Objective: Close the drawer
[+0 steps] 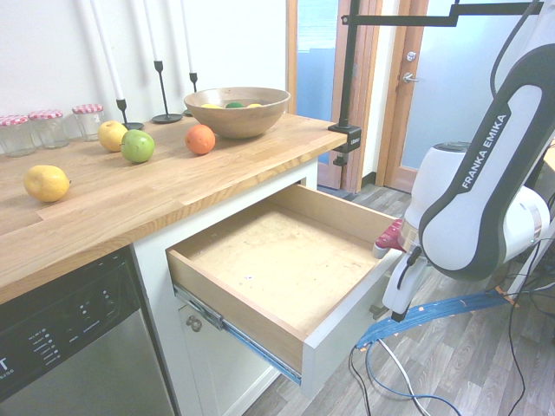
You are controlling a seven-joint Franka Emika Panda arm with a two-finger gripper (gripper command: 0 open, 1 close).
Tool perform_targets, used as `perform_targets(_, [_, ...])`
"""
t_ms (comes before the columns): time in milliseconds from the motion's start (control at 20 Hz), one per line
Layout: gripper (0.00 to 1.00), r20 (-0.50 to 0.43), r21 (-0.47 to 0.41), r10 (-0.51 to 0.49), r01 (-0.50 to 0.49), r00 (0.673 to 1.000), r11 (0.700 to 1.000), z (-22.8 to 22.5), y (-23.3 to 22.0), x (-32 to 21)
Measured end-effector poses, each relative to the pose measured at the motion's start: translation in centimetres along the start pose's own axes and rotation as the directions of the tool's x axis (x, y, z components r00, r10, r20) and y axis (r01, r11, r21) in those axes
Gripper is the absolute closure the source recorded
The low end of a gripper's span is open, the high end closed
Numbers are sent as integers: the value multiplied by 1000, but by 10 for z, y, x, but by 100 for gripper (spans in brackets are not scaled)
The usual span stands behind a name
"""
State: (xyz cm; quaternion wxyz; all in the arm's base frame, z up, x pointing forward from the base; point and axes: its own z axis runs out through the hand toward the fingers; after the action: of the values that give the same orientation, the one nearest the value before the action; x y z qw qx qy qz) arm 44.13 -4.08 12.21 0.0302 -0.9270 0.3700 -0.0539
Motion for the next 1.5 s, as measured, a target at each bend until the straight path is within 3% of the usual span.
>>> perform_targets(1500, [100, -36, 9, -5, 6, 999, 1000, 10, -139, 155])
